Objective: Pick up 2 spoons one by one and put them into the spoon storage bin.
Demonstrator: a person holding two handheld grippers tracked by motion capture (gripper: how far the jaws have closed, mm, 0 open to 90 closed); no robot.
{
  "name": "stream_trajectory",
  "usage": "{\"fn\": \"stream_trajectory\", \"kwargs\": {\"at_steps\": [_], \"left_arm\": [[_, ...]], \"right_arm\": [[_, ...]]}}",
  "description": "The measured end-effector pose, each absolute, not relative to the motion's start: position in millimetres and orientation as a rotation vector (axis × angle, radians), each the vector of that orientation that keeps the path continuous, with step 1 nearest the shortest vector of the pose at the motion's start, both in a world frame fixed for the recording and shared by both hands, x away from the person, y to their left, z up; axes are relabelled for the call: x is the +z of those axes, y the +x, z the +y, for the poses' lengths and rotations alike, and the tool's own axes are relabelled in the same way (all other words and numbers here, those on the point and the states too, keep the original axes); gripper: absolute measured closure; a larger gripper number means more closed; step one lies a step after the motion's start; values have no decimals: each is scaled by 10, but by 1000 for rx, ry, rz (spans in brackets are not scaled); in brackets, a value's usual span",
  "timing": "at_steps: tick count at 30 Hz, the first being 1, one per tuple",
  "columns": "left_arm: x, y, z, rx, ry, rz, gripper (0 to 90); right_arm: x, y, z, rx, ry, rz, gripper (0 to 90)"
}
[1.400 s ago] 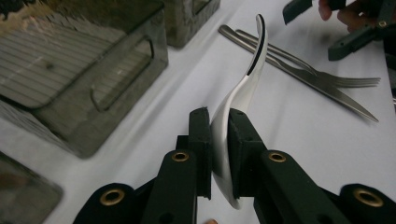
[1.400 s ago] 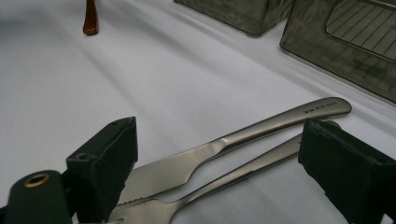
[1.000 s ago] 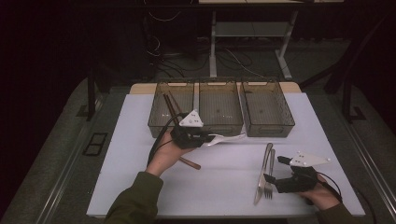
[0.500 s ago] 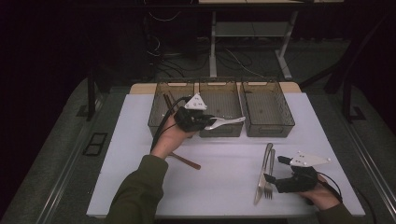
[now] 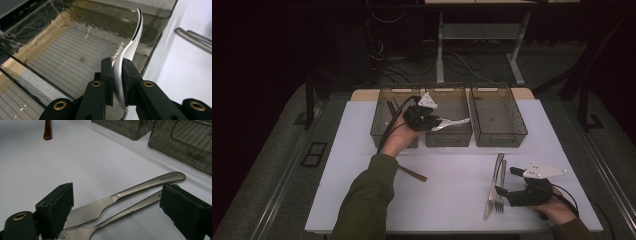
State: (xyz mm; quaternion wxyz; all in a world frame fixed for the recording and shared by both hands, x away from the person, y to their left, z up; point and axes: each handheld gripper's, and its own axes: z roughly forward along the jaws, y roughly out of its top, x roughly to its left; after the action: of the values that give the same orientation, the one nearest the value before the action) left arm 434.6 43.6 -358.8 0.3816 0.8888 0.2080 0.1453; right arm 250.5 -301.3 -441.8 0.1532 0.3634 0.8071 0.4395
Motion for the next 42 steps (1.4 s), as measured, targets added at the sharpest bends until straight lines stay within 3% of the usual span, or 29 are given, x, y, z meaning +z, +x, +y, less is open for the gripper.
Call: {"fn": "stream_trajectory", "kwargs": {"at_steps": [12, 33, 42], "left_arm": [[-3756, 4410, 324, 356, 2327, 562, 788], [-3562, 4206, 425, 308, 2202, 557, 479], [-3548, 3956, 664, 277, 2138, 584, 426]], "right_arm": [[-4417, 2503, -3014, 1260, 1037, 2316, 118], [-4418, 2502, -3014, 1259, 1038, 2316, 118], [-4422, 2505, -3011, 1255, 1034, 2316, 118]]}}
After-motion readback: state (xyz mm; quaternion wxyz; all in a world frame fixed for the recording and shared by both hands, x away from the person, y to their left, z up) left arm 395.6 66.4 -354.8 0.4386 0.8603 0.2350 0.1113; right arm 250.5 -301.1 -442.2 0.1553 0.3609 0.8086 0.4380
